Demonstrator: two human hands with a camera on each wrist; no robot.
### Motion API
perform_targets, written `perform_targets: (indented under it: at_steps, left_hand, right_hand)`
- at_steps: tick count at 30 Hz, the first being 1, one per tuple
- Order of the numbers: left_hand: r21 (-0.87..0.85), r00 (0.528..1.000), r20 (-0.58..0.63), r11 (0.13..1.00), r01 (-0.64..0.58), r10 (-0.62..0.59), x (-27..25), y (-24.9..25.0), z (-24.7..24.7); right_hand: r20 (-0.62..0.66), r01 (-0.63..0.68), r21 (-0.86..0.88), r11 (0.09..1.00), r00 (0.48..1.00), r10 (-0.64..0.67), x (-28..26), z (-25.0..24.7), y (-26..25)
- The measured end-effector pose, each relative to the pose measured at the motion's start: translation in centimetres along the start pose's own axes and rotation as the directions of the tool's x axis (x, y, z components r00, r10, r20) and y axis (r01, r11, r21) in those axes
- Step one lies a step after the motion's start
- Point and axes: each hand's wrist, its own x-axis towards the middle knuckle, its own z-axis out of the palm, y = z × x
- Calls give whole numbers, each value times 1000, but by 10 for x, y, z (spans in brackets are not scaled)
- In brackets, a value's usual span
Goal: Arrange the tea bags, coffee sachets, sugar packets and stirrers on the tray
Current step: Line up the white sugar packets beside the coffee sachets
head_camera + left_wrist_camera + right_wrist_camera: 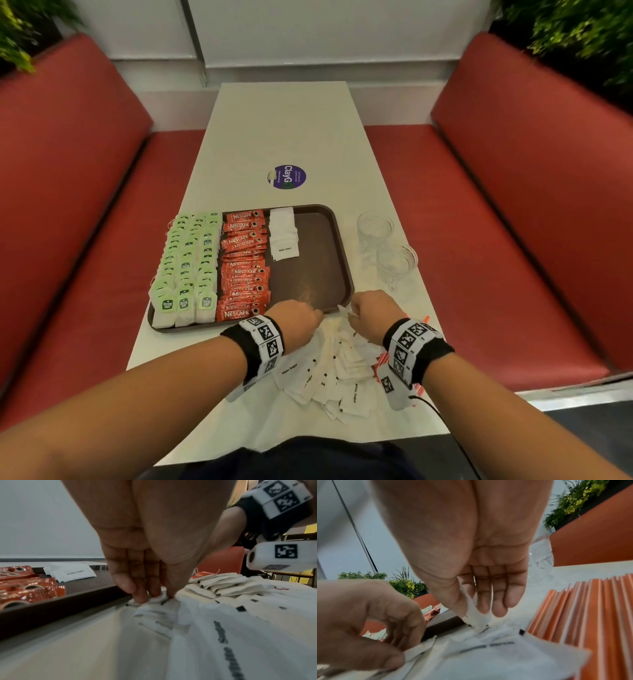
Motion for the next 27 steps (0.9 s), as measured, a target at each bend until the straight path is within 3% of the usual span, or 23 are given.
perform_targets:
  at_steps: [5,10,14,18,24,27]
  left_hand:
    - [18,999,-41,999,33,-32,1,-4,-14]
    - [-289,968,-242,957,-15,-58,-7,-35,-39]
    - [-546,918,-343,837,-22,-199,-15,-55,-52]
    - [-702,848,-430,705,-99,-310,-20,-64,-62]
    - [-832,833,-415,523,-185,-366,-17,-69,-63]
    - [-848,810,-432,484,-215,-396,-15,-76,-61]
  right_hand:
    - [-82,96,186,978,993,-82,-3,-7,-5]
    - [-152,164,344,924,981,-118,1,-13,-12]
    - [-212,311,422,852,947,-241,5,-15,-29]
    - [-258,391,322,862,913,-317,18,-16,-47]
    - [-443,435,249,865,846,-298,38,-28,-68]
    - [-430,427,280,860,857,-286,50,-27,-65]
